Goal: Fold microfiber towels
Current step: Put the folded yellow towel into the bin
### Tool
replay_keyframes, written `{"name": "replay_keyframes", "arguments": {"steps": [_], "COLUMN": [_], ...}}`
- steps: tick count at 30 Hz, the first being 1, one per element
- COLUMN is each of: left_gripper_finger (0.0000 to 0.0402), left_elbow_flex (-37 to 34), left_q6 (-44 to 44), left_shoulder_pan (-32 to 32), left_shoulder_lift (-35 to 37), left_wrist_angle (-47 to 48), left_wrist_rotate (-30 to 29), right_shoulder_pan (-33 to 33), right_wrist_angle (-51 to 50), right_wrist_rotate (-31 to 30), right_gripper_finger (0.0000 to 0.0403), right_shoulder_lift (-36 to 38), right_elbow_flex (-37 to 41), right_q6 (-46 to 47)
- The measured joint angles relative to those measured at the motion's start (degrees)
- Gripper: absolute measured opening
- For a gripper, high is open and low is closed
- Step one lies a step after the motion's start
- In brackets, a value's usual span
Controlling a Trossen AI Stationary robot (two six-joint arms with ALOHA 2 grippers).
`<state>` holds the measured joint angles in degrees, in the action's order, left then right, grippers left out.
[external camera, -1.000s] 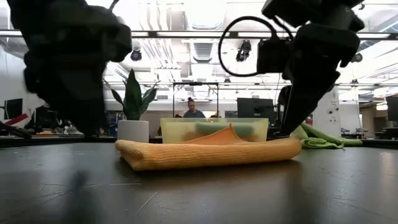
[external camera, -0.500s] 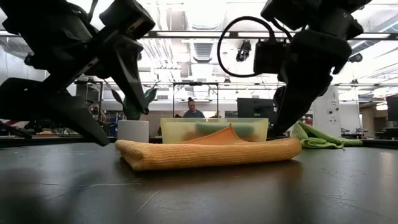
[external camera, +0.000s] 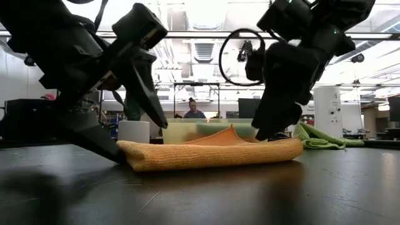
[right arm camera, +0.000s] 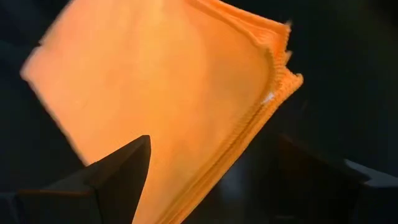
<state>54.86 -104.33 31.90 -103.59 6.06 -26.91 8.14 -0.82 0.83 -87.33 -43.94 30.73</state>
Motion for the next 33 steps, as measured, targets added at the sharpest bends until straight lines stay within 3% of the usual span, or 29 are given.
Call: {"name": "replay_keyframes", "arguments": {"steps": [8, 18, 26, 33], "left_gripper_finger": [0.0274, 0.0268, 0.0208, 0.0137], "left_elbow_flex": [0.3, -0.1, -0.2, -0.1], "left_q6": [0.4, 2.4, 4.4, 4.4], "left_shoulder_pan": [0.0, -0.5, -1.3, -1.2], "left_shoulder_lift": [-1.3, -1.4, -1.7, -4.7], "left_wrist_angle": [-1.8, -2.5, -2.3, -5.3], "left_wrist_rotate": [-2.2, -3.7, -5.0, -6.5], "right_shoulder_pan": [0.1, 0.3, 0.9, 0.9], "right_wrist_angle": [6.2, 14.7, 18.5, 19.2], "right_wrist_rotate": [-0.7, 2.7, 4.3, 4.3], "right_gripper_finger": [0.0334, 0.0332, 0.0307, 0.0237], "right_shoulder_lift": [-5.5, -8.9, -10.3, -10.3], "right_elbow_flex": [0.0, 0.0, 0.0, 0.0], "right_q6": [1.2, 2.8, 3.4, 3.4]}}
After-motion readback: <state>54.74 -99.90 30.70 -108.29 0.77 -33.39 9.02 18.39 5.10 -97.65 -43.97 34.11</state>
